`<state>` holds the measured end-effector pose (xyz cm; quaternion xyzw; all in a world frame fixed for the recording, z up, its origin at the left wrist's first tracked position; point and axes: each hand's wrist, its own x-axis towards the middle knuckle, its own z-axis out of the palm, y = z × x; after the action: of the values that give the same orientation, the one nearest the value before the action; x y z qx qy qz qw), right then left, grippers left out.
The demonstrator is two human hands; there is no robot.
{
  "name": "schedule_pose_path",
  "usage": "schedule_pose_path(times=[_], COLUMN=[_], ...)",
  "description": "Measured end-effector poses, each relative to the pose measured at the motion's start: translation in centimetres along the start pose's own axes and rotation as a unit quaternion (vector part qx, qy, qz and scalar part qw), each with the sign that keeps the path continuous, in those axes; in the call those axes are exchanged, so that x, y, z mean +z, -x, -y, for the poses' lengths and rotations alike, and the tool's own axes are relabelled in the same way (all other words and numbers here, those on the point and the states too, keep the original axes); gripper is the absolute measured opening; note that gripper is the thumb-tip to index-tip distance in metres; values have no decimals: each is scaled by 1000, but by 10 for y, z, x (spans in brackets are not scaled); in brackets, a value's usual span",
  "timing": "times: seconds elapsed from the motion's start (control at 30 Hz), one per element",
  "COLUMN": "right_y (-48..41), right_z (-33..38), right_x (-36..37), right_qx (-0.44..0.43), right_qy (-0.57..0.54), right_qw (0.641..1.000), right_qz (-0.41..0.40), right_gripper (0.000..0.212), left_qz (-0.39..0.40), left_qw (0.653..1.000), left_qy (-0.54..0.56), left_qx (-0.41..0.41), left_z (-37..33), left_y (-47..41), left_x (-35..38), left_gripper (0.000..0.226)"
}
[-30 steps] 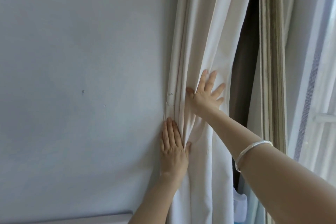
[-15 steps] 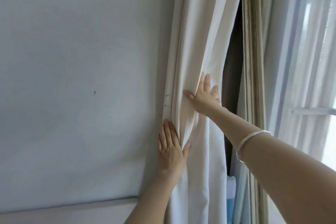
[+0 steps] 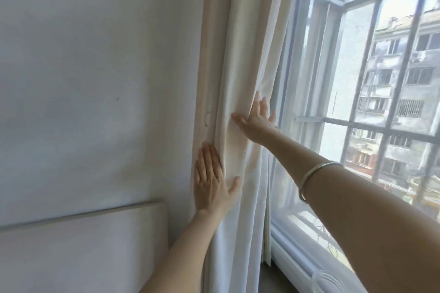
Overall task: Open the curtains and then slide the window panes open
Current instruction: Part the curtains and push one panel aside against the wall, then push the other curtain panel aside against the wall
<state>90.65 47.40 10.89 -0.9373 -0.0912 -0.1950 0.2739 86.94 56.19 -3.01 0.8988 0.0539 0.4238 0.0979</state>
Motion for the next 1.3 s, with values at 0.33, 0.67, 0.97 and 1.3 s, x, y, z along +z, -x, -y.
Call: schedule_pose_path(times=[0.33,0.67,0.97,1.3], right_y=[94,224,359,478], right_z=[-45,-139,-197,-210], right_x=[-89,-200,-305,-391], right_qx=[33,18,74,234], right_qy=[56,189,253,355], right_qw=[997,972,947,869], right_qz=[-51,-140,-182,-254], right_gripper=[82,89,90,90], left_qz=[-17,55,62,83], left_qw=[985,949,884,778], left_qy=[156,262,357,478], left_qx=[76,168,297,399], left_z=[-76,-205,-313,-409], left_y=[40,122,200,252], left_x=[-60,-113,-177,-231], left_gripper=[93,91,94,97])
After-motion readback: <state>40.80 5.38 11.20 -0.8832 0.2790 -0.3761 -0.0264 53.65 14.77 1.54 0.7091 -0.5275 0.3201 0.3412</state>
